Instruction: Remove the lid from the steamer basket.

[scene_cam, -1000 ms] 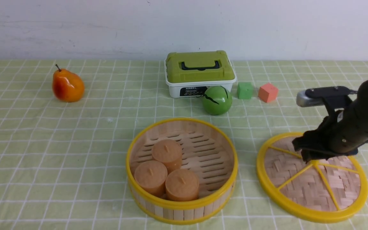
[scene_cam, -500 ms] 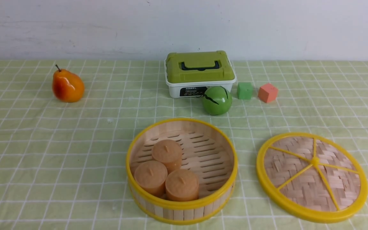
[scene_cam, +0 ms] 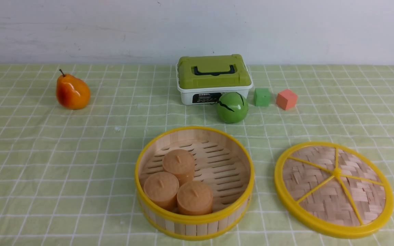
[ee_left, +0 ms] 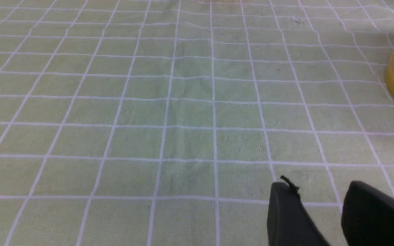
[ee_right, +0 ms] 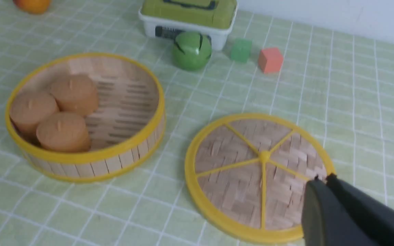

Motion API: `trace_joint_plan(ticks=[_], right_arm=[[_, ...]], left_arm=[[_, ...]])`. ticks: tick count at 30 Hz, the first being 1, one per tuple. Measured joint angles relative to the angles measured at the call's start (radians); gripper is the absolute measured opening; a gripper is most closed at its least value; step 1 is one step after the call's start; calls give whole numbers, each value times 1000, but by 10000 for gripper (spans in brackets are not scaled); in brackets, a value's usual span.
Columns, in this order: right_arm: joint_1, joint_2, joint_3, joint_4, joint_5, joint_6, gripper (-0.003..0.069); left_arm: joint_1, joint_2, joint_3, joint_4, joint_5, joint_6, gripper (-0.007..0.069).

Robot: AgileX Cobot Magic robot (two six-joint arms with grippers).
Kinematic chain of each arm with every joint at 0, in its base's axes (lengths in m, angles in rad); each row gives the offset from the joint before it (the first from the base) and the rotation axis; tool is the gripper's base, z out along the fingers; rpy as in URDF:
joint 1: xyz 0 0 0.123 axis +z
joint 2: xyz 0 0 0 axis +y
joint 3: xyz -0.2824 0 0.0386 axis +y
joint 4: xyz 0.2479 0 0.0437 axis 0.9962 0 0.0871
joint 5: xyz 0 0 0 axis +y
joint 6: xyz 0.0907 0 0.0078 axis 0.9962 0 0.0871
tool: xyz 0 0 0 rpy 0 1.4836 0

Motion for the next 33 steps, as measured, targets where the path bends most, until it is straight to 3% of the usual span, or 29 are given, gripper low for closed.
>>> trace_joint_plan(ticks=[6, 12, 17, 23, 29, 33], right_arm=[[0, -61, 133, -61, -121, -52, -15], [0, -268, 514, -63, -727, -106, -7], [0, -324, 755, -32, -981, -81, 1], [-38, -400, 829, 1, -893, 116, 5], [-154, -488, 829, -202, -665, 294, 12], [-166, -493, 829, -219, -550, 324, 15]], left_arm=[[0, 0, 0, 0, 0, 0, 239], [0, 0, 0, 0, 0, 0, 239], [0, 0, 0, 0, 0, 0, 239], [0, 0, 0, 0, 0, 0, 239], [0, 0, 0, 0, 0, 0, 239], [0, 0, 0, 0, 0, 0, 239]])
